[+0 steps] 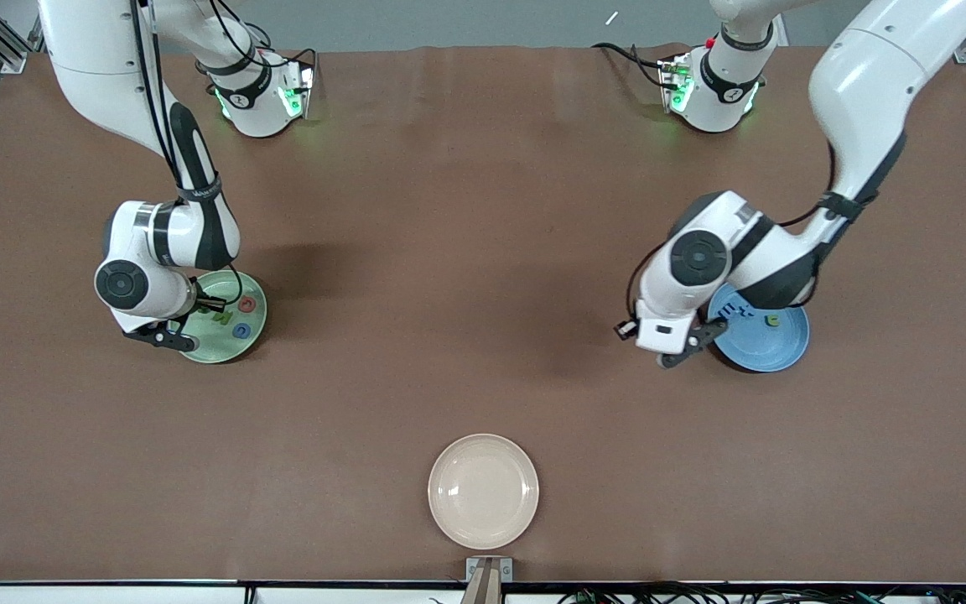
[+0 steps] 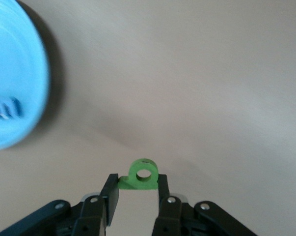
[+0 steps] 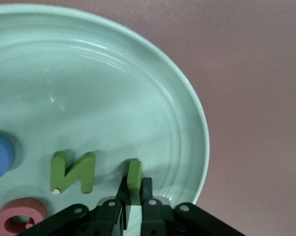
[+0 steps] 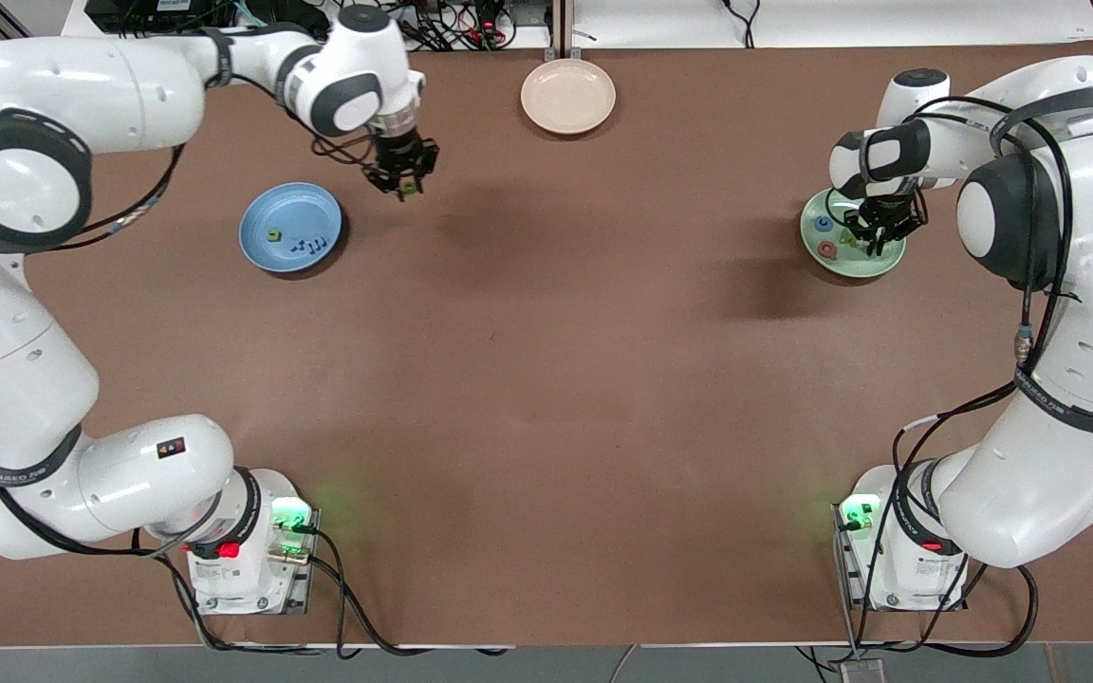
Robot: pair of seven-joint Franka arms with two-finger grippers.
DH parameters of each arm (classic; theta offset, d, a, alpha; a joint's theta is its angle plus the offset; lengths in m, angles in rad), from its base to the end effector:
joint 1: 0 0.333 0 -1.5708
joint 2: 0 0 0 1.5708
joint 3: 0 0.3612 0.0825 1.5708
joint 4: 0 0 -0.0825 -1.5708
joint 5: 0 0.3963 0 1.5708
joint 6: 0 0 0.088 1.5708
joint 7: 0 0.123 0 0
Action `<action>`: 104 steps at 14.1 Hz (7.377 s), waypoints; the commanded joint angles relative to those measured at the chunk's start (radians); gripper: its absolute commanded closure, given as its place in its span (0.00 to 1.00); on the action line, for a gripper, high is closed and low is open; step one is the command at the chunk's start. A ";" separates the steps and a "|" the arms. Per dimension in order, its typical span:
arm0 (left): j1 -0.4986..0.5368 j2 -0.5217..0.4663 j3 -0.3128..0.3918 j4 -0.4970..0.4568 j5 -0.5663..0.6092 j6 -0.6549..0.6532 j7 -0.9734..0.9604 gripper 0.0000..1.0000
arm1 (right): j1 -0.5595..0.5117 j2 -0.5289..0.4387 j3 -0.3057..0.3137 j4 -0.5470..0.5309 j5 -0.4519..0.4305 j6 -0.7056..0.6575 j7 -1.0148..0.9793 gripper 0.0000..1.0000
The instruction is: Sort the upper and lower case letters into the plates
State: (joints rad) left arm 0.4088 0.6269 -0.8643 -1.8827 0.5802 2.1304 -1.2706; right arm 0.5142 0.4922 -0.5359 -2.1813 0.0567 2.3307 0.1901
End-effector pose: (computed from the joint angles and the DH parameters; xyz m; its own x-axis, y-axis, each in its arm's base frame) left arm 0.6067 -0.2150 0.2749 0.8581 0.5117 -0.0429 0.5069 -0.8574 -0.0889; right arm 0.5482 -0.0170 0.1872 0.9416 -0.2578 -0.2167 -0.1992 -0.9452 0.2588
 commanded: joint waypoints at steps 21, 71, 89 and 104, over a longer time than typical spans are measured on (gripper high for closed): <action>0.421 0.053 -0.019 -0.142 0.191 0.102 0.585 0.90 | -0.103 -0.050 0.025 0.429 -0.001 -0.491 -0.141 0.00; -0.315 -0.239 0.645 -0.115 -0.669 0.141 1.079 0.00 | -0.471 -0.290 0.321 0.949 0.065 -1.053 -0.350 0.00; -0.193 -0.504 0.637 -0.095 -0.563 -0.053 1.171 0.00 | -0.543 -0.423 0.504 0.753 -0.015 -0.939 -0.347 0.00; -0.145 -0.592 0.640 0.293 -0.583 -0.468 1.274 0.00 | -0.553 -0.500 0.511 0.681 -0.026 -0.929 -0.342 0.00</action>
State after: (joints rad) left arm 0.2644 0.0233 -0.2217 -1.6180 0.0027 1.6874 -0.0129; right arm -0.0180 0.0314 -0.0366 -1.4566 0.0512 1.3840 -0.1596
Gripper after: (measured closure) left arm 0.000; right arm 0.000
